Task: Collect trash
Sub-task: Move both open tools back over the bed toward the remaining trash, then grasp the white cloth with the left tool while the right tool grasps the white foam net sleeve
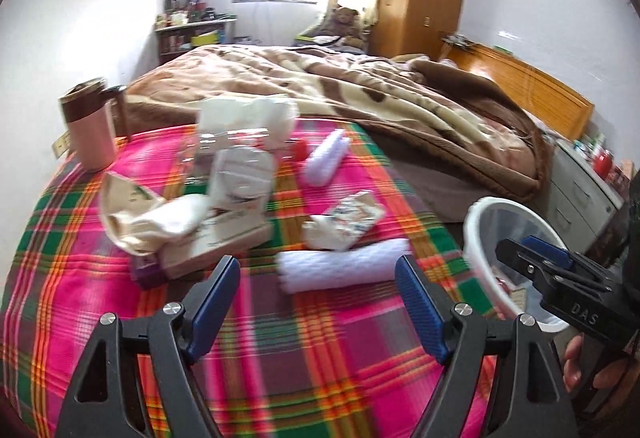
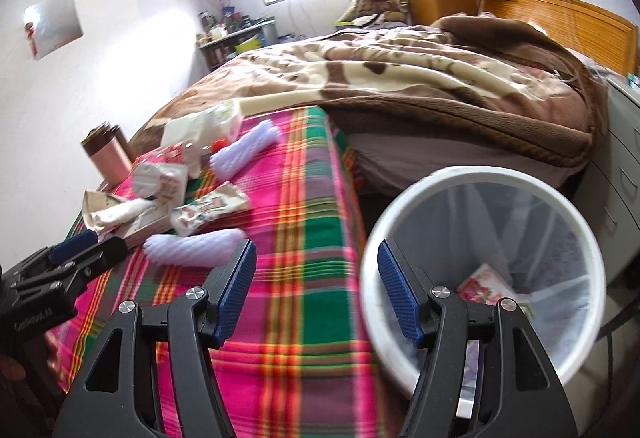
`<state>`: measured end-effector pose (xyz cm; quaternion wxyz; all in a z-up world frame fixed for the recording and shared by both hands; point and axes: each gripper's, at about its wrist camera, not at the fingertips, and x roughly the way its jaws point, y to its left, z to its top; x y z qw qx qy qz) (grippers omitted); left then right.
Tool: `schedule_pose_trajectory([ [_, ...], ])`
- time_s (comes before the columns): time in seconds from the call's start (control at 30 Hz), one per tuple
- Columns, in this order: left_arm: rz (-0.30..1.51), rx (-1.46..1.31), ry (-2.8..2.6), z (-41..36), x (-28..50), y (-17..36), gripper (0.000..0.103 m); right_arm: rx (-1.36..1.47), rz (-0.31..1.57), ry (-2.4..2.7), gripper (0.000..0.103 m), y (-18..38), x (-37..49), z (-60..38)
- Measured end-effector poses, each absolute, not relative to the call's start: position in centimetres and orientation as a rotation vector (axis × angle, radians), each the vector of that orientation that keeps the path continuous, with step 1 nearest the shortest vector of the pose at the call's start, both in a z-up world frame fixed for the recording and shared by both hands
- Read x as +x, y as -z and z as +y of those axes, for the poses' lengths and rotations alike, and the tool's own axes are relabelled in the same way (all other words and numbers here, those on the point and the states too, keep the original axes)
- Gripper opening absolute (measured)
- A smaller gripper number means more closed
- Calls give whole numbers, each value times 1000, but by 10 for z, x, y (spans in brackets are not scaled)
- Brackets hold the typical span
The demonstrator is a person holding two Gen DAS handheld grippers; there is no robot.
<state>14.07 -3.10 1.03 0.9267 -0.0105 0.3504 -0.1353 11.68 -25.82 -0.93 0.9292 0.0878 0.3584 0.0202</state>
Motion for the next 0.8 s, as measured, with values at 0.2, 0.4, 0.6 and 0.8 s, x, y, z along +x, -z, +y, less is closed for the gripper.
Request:
schedule_pose_trajectory([
  [0.2,716,-50,211,4,148,-10,81,160,765,-90,65,16,129,-232],
  [0.4,729,-59,165,30,160,-7,82,60,790,-179,65,22,143,-202],
  [0.6,742,-92,97,62,174,-2,82,-23,781,-274,65,23,149,-179],
  [0.8,760,-136,67,85,191,3,84,-111,742,-348,68,22,150,-158],
])
